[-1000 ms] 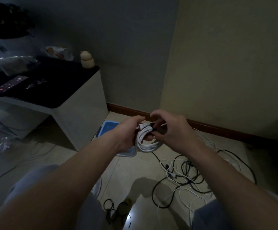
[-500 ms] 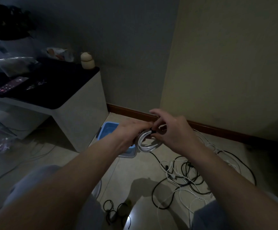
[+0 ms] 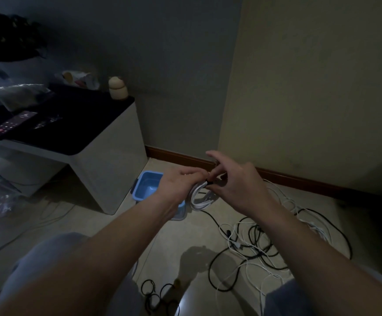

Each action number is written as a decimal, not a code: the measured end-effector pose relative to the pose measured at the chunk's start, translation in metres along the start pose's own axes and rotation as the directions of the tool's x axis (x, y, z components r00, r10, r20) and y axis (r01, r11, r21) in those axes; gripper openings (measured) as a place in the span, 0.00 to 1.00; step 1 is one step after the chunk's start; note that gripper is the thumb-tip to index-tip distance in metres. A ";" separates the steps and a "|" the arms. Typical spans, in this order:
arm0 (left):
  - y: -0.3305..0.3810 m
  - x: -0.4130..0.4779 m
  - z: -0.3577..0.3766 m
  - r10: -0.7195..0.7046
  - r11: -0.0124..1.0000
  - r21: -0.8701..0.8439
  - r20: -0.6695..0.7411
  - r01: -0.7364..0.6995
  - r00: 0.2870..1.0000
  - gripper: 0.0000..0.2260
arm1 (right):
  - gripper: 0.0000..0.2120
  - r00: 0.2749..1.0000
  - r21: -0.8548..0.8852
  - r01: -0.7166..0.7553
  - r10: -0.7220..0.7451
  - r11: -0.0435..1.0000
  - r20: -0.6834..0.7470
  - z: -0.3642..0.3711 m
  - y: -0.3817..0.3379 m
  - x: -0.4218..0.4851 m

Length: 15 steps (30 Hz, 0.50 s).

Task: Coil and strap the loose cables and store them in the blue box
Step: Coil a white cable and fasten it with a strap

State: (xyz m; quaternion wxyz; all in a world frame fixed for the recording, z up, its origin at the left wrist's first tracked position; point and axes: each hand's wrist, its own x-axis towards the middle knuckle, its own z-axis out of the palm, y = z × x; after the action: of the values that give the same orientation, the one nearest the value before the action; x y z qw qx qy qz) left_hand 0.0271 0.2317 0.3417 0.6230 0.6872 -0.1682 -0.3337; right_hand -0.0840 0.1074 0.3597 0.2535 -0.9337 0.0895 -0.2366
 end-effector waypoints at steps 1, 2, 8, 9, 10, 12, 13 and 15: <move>0.000 0.000 0.000 -0.006 1.000 -0.016 -0.010 0.006 1.000 0.06 | 0.36 1.000 0.002 -0.001 0.001 1.000 0.002 0.000 0.000 0.000; 0.000 0.000 0.001 -0.013 0.999 -0.035 -0.025 0.012 1.000 0.07 | 0.36 1.000 0.004 -0.003 0.003 1.000 0.006 0.000 0.000 0.000; -0.002 -0.003 0.001 0.014 0.999 -0.041 -0.138 -0.020 0.990 0.15 | 0.37 1.000 0.006 -0.008 0.008 1.000 0.008 0.003 0.002 0.000; -0.003 -0.002 0.000 0.021 1.000 -0.019 -0.133 -0.024 0.991 0.15 | 0.37 1.000 0.009 -0.013 0.013 1.000 0.006 0.004 0.003 0.001; -0.003 -0.002 0.000 0.026 1.000 -0.013 -0.120 -0.028 0.992 0.13 | 0.37 1.000 0.017 -0.018 0.018 1.000 0.001 0.005 0.004 0.001; -0.002 -0.002 0.001 0.040 0.998 -0.043 -0.091 -0.044 0.995 0.07 | 0.37 0.999 0.042 -0.032 0.032 0.999 -0.016 0.006 0.006 0.001; -0.003 -0.002 0.001 0.046 0.997 -0.054 -0.083 -0.051 0.995 0.05 | 0.37 0.999 0.055 -0.040 0.042 0.998 -0.027 0.006 0.007 0.001; -0.003 -0.002 0.000 0.040 0.997 -0.059 -0.074 -0.044 0.997 0.05 | 0.38 0.997 0.078 -0.061 0.064 0.995 -0.037 0.007 0.008 0.002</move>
State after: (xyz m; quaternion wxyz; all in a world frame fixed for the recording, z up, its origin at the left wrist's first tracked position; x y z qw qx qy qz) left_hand 0.0249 0.2336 0.3390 0.6561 0.6759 -0.1497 -0.3004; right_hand -0.0795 0.1029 0.3504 0.2945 -0.9152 0.1146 -0.2500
